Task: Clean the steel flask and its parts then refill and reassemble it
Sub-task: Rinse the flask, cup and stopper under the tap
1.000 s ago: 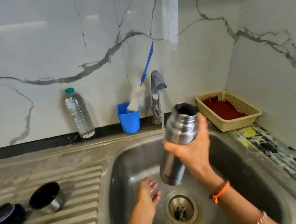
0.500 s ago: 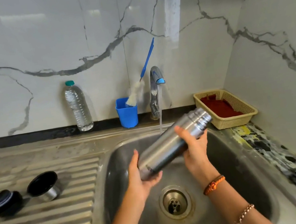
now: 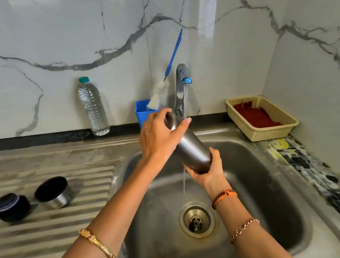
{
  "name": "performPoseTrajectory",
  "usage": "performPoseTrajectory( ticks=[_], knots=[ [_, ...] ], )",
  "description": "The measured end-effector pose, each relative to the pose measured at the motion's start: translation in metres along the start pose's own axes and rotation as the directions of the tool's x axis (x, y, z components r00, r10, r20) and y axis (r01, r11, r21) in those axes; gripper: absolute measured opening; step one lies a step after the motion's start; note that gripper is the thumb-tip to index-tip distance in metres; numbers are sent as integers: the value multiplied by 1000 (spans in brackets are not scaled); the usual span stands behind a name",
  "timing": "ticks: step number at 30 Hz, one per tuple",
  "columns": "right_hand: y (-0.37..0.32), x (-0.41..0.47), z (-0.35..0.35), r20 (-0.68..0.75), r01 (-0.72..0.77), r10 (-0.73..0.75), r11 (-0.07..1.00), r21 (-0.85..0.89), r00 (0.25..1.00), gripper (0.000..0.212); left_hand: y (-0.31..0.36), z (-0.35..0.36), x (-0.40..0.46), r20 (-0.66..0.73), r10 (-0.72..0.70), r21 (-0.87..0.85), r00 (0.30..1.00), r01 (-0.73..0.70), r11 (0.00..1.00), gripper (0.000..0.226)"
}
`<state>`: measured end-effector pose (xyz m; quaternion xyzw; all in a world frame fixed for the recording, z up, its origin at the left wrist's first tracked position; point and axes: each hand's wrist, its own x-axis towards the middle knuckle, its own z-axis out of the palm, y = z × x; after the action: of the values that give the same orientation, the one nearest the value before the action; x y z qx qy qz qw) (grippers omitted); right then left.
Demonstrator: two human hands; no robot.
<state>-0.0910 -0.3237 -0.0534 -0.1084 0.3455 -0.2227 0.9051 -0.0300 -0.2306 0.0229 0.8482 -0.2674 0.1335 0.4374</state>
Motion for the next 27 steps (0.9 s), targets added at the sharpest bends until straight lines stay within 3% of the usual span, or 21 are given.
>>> performPoseTrajectory(
  ticks=[7, 10, 17, 22, 27],
  knots=[
    [-5, 20, -20, -126, -66, 74, 995, 69, 989, 32, 18, 40, 8, 277, 208, 198, 938, -268, 943, 61],
    [-12, 34, -24, -203, -84, 114, 985, 148, 972, 39, 25, 61, 28, 346, 175, 163, 922, -243, 956, 56],
    [-14, 55, -10, -208, -65, 70, 997, 30, 976, 33, -7, 72, 47, 274, -29, -39, 961, 42, 998, 51],
    [15, 69, 21, -99, -157, 155, 987, -17, 983, 31, -27, 53, 51, 163, 60, 40, 985, -67, 997, 60],
    [26, 85, 58, -2, -170, 171, 985, 41, 985, 39, -28, 32, 65, 106, 267, 70, 958, -275, 959, 62]
  ],
)
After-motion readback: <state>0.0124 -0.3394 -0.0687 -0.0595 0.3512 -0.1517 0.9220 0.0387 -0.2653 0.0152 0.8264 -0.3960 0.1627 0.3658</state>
